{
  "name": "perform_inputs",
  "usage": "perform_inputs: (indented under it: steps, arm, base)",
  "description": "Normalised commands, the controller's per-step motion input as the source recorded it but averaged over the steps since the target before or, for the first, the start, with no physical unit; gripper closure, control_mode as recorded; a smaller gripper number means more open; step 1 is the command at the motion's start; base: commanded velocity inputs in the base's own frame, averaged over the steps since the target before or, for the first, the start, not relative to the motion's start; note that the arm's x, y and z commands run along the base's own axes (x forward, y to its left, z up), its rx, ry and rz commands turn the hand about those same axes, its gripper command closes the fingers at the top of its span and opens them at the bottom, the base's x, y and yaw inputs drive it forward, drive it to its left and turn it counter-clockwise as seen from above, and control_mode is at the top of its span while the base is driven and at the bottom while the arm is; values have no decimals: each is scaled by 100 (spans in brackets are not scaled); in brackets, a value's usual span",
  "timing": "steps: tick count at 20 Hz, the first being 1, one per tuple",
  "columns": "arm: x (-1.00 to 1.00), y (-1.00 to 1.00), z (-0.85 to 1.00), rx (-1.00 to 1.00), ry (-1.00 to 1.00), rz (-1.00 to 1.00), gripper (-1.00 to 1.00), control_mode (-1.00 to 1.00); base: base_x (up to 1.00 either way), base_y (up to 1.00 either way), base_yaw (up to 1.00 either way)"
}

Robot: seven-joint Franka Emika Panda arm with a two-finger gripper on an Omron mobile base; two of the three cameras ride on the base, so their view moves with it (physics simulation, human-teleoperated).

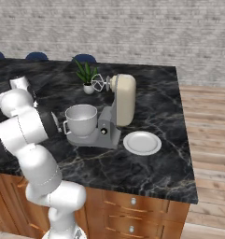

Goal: Add butter and sugar cubes to the stand mixer bowl and then turn on the stand mixer to begin making frosting.

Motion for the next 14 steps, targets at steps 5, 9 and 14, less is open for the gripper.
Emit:
perform_inputs:
  steps: [5,9,14]
  arm:
    - [12,3,-23,0,0,-6,-100,-100]
    - [32,0,-28,3,0,-4,-100,-100]
    - [24,11,-26,3,0,-2,-100,-100]
  base:
    - [0,0,0]
    - [0,0,0]
    - [0,0,0]
